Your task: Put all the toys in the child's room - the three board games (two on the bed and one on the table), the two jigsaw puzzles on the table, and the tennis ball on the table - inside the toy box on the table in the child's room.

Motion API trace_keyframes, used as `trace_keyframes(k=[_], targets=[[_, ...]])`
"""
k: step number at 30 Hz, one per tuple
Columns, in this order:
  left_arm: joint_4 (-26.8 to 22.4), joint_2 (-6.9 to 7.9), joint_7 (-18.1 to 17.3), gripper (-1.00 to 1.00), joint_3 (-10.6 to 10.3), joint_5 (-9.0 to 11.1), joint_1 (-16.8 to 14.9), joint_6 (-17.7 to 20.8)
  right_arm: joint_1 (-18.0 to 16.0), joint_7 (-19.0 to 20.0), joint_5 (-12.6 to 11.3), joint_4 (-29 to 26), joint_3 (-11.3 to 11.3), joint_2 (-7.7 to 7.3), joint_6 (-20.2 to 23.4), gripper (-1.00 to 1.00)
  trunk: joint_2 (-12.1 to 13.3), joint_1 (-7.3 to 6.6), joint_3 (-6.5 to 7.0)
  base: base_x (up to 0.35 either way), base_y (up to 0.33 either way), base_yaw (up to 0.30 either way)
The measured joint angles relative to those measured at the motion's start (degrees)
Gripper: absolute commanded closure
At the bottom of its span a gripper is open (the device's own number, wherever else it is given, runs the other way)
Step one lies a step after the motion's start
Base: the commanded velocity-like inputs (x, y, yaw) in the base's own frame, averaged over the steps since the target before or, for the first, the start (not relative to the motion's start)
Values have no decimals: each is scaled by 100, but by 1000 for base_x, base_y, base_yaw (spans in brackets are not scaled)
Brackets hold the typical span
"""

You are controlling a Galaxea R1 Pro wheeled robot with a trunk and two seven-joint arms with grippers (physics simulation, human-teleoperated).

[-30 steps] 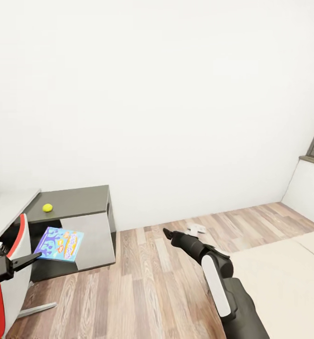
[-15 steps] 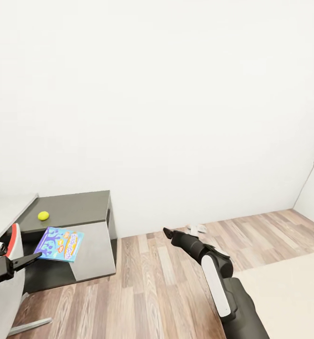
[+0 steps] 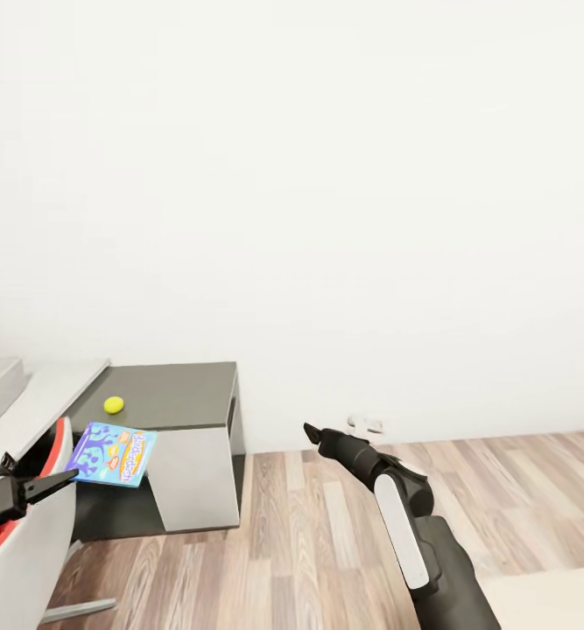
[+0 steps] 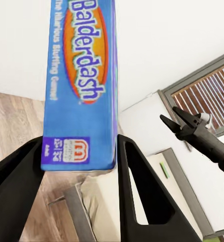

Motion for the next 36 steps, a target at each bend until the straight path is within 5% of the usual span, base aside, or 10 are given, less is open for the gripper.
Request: trace_keyframes(k=[36], targets=[[0, -7, 0, 100, -7, 0, 0, -9, 0, 0, 0, 16, 202, 0, -2, -100, 0, 0, 81, 326, 0, 282]])
